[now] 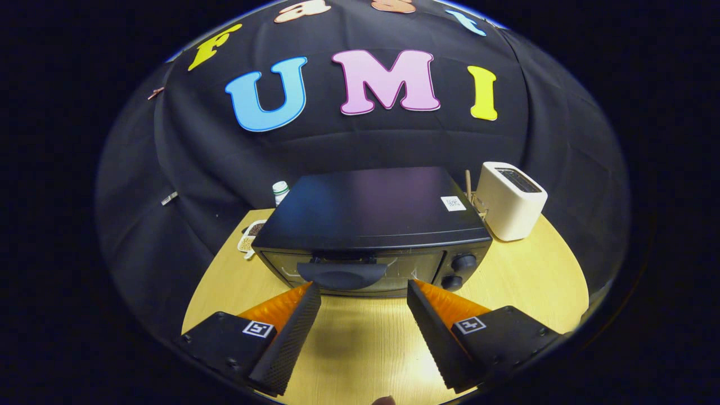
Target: Open the toaster oven, put the food inside, and close the toaster oven door.
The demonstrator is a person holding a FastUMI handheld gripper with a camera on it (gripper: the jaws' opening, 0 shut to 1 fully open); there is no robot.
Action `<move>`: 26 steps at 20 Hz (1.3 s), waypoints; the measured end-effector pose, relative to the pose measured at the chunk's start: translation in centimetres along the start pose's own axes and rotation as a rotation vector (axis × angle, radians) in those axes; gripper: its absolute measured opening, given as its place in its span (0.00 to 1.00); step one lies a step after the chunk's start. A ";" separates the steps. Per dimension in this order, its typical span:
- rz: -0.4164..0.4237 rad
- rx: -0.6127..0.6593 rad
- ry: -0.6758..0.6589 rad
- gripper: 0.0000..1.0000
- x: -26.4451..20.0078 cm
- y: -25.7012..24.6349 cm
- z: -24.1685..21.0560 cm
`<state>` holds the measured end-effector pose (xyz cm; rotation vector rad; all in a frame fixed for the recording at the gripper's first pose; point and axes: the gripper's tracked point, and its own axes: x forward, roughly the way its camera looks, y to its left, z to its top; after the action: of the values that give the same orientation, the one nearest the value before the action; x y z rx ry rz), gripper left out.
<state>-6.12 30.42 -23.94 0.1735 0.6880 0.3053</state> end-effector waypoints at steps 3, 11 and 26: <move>0.018 0.006 -0.034 1.00 -1.5 -0.5 1.4; 0.047 -0.032 -0.184 1.00 -5.9 -4.9 9.3; -0.024 -0.085 -0.577 0.99 -17.9 -18.8 28.0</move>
<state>3.02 5.20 3.19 0.1615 0.1058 0.2444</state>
